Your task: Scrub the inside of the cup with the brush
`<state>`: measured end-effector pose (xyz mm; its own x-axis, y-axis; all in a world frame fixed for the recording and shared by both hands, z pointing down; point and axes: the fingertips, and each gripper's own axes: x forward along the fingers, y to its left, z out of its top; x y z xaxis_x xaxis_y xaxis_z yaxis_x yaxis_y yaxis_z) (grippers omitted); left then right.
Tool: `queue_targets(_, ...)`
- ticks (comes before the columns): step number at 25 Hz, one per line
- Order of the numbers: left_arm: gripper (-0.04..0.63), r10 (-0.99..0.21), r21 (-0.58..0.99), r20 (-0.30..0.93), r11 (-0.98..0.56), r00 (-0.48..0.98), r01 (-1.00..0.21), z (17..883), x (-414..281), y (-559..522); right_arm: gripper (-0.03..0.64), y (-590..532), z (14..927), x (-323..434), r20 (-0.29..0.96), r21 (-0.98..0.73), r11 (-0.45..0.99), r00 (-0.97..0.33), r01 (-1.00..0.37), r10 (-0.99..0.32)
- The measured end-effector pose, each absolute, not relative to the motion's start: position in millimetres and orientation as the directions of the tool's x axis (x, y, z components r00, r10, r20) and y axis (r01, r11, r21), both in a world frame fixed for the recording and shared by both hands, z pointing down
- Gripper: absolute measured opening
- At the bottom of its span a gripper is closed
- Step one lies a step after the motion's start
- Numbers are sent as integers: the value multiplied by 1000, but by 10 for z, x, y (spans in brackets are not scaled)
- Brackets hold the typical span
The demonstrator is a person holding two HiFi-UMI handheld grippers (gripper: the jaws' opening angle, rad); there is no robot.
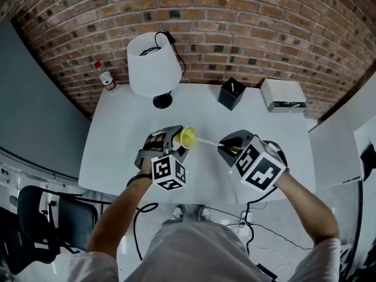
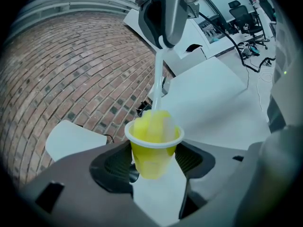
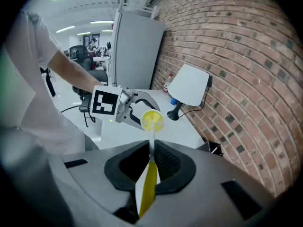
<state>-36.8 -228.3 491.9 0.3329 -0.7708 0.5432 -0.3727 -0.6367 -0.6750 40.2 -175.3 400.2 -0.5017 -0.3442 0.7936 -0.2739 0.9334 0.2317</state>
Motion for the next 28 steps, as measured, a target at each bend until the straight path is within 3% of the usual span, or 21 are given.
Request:
queue_targets(9, 293, -774, -688, 542, -633, 329, -355, 4910, -353, -2265, 29, -1776, 4038, 462, 798, 47, 907, -530, -419, -286)
queue_targets(16, 291, -780, -698, 530, -625, 333, -350, 4882, -337, -2252, 28, -1805, 4073, 525, 773, -189, 824, -598, -534, -210)
queue_targets(28, 293, -786, -709, 505, -613, 356, -349, 4870, -319, -2251, 28, -1709, 4027, 478, 694, -441, 730, -714, -523, -92)
